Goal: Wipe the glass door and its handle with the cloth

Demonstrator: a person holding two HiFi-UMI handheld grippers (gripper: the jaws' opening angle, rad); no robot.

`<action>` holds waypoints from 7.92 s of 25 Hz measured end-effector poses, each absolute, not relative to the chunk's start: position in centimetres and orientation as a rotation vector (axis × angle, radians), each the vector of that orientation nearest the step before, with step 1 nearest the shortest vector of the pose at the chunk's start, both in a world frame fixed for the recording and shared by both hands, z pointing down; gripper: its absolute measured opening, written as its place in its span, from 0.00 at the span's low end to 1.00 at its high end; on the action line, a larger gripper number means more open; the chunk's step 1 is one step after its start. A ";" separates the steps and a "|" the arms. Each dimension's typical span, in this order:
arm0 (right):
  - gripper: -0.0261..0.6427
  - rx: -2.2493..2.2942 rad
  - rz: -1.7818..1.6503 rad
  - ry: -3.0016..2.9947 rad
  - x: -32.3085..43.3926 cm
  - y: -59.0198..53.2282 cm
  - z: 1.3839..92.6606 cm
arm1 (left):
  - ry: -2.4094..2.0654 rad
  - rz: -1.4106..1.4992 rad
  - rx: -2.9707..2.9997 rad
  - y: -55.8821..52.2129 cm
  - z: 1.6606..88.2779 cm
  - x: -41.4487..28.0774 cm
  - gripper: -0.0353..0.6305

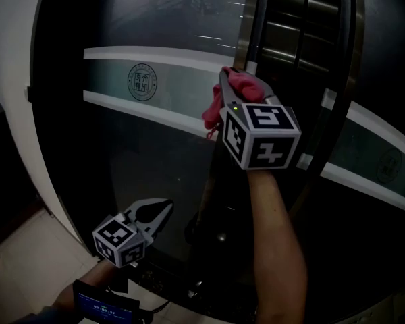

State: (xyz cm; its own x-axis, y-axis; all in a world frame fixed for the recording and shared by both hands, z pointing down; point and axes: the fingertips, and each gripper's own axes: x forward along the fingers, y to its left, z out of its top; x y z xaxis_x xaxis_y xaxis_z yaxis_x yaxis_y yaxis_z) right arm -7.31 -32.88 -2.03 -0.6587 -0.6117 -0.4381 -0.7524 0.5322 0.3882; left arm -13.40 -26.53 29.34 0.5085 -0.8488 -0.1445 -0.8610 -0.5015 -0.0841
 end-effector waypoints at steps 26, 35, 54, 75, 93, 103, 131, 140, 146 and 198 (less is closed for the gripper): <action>0.12 -1.256 0.399 2.678 -6.2 -34.8 24.9 | 1.382 0.128 -2.708 -26.6 30.7 -9.8 0.08; 0.12 -1.302 0.444 2.601 -3.5 -29.0 24.0 | 1.381 0.119 -2.655 -23.3 29.1 -10.3 0.08; 0.12 -1.560 0.443 2.510 -0.3 -15.6 31.4 | 1.166 0.144 -2.803 -16.4 35.1 -6.6 0.08; 0.12 -1.538 0.451 2.497 -1.1 -16.7 32.5 | 1.185 0.138 -2.822 -17.1 35.3 -6.9 0.08; 0.12 -1.611 0.559 2.426 -2.0 -33.4 23.7 | 1.310 0.205 -2.778 -22.5 34.9 -10.4 0.08; 0.12 -1.644 0.429 2.415 -2.8 -31.8 31.6 | 1.322 0.166 -2.801 -23.0 36.7 -11.5 0.08; 0.12 -1.666 0.010 2.656 -8.8 -31.3 48.5 | 1.365 0.045 -2.802 -22.1 40.6 -14.7 0.08; 0.12 -1.602 0.158 2.576 -6.3 -25.0 40.8 | 1.341 0.106 -2.863 -20.7 40.8 -13.0 0.08; 0.12 -1.626 0.257 2.475 -1.9 -18.6 36.2 | 1.195 0.121 -2.910 -18.5 39.7 -9.1 0.08; 0.11 -1.591 0.304 2.477 8.0 -11.0 35.3 | 1.201 0.082 -2.857 -12.7 37.5 2.4 0.08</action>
